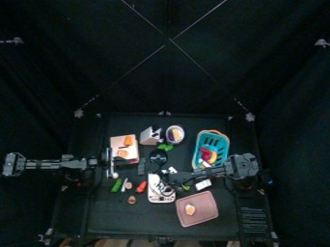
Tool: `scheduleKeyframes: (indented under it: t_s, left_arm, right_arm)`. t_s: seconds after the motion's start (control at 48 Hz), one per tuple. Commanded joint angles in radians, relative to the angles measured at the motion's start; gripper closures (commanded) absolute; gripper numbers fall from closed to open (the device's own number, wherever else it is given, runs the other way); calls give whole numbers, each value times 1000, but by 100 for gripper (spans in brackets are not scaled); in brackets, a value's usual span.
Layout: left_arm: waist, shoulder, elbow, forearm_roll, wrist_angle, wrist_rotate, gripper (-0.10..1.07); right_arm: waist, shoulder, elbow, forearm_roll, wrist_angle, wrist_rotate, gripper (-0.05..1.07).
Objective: Grab pot lid
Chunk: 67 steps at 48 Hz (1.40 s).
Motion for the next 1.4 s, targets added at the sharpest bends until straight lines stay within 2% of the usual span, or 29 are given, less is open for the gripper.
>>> scheduleKeyframes:
  t_s: [0.0, 0.312, 0.562, 1.375]
  left_arm:
    - [-2, 0, -21, 0, -9, 2, 62]
    - [0, 0, -21, -2, -9, 2, 62]
    - [2, 0, -21, 0, -9, 3, 62]
    - [3, 0, -18, 0, -9, 3, 62]
  right_arm:
    - [-40, -60, -26, -28, -6, -2, 15]
    - [-140, -55, -20, -140, -72, 0, 18]
    - [-212, 5, -21, -216, -137, 2, 18]
    - [-275, 103, -17, -212, -193, 2, 19]
